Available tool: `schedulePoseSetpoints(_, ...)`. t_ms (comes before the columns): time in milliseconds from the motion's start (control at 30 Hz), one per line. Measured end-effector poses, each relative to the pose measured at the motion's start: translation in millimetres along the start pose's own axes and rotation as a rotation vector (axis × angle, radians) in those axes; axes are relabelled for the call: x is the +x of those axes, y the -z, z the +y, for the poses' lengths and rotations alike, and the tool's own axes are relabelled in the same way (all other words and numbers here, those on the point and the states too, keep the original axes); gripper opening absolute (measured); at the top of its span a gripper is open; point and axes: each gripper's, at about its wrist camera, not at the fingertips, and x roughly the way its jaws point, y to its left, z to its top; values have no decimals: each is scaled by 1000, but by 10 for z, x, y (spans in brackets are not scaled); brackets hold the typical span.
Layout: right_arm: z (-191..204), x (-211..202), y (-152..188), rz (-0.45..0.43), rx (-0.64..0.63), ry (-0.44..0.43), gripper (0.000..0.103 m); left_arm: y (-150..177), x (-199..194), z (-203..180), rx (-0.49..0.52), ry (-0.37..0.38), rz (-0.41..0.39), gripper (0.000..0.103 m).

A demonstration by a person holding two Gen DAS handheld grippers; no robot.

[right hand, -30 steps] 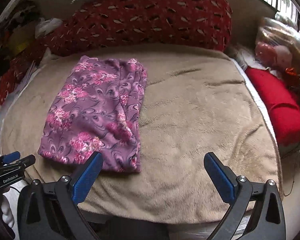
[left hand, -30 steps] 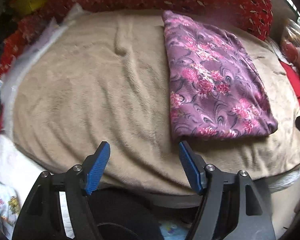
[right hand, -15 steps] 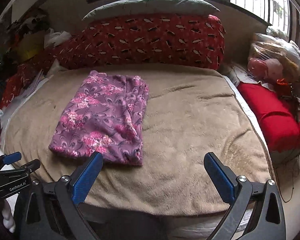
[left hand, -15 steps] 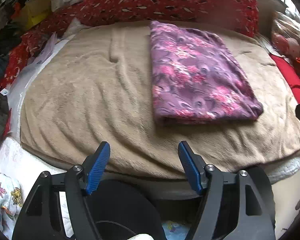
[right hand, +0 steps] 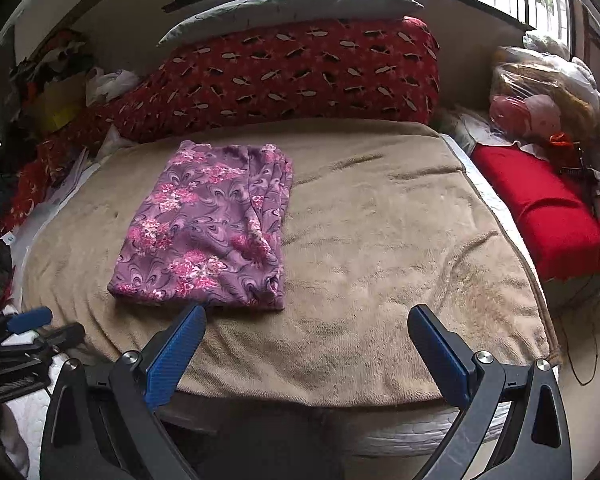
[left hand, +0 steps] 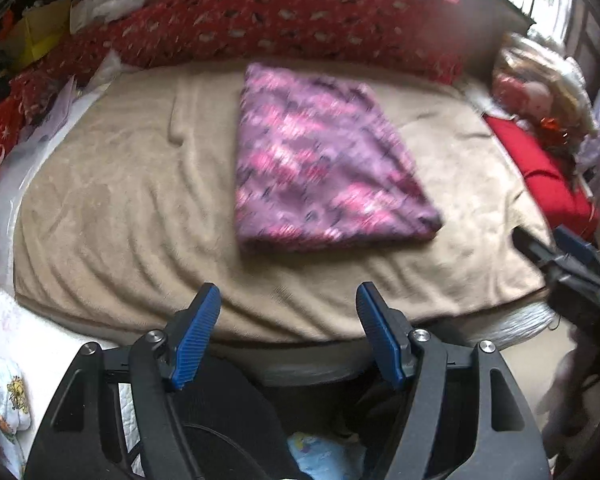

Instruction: Fold small clothes

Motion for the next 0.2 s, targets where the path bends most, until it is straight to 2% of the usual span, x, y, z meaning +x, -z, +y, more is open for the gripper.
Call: schedulePoseSetpoints(200,-36,-38,-2,-12,9,9,102,37,10,-133,44,-40,-8,70)
